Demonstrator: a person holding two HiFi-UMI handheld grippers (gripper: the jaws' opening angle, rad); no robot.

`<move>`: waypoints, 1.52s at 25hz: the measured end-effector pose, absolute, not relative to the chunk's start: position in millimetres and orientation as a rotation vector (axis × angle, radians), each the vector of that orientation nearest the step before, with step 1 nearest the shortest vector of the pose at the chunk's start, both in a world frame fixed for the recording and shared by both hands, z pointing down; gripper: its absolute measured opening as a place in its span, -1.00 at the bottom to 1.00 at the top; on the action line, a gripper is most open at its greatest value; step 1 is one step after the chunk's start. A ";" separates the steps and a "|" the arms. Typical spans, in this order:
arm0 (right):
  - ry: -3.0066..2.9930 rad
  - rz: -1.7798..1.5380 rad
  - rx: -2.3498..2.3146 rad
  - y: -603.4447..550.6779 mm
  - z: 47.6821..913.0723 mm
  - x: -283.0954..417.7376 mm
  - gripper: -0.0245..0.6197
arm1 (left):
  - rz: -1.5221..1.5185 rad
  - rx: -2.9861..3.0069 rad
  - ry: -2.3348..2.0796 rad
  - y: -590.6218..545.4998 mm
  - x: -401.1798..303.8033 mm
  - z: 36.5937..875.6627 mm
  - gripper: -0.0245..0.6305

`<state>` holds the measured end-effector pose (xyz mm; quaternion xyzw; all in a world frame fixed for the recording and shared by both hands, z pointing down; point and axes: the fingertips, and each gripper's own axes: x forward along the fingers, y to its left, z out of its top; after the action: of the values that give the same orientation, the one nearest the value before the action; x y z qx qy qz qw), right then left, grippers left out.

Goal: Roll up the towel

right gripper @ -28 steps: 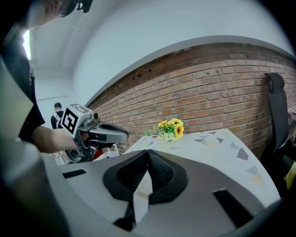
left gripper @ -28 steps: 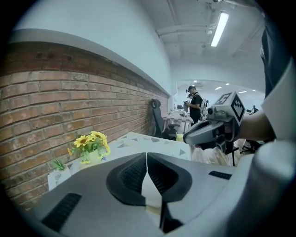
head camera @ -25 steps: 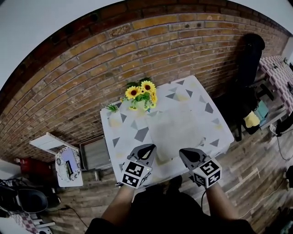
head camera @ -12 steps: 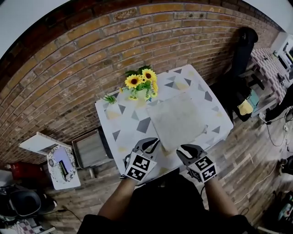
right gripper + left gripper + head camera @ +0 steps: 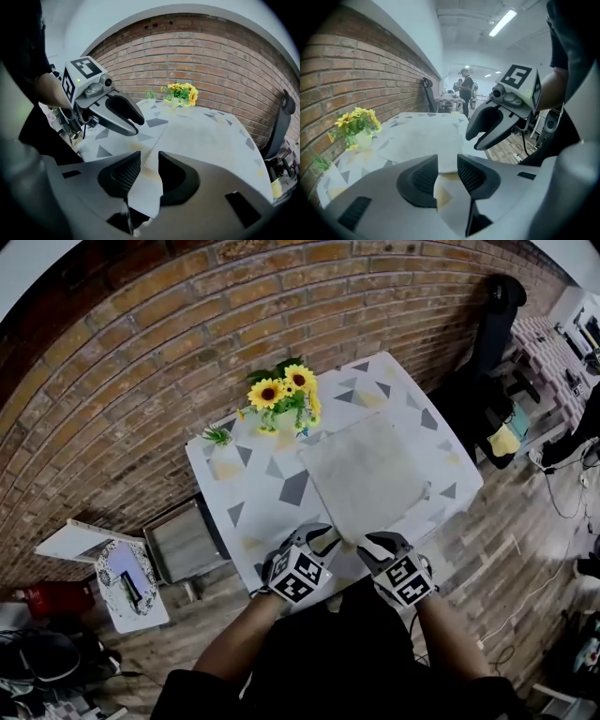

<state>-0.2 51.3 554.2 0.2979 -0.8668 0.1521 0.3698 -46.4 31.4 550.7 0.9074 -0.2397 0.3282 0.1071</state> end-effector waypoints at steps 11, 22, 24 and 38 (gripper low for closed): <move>-2.129 0.315 0.541 55.7 623.7 -21.2 -0.53 | 1.286 2.738 -0.420 43.2 -39.7 615.4 -0.50; -2.077 0.332 0.495 63.9 636.7 -4.2 -0.77 | 1.366 2.817 -0.284 47.9 -23.3 624.1 -0.43; -2.080 0.342 0.484 67.8 633.5 1.6 -0.78 | 1.375 2.839 -0.241 52.6 -14.7 625.1 -0.42; -2.057 0.368 0.392 88.3 632.5 36.1 -0.77 | 1.399 2.863 -0.065 82.3 26.8 633.3 -0.42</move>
<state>36.1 88.3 632.5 0.1610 -0.8453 0.1514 0.4864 26.8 82.3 633.3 0.8981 -0.0204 0.4387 -0.0226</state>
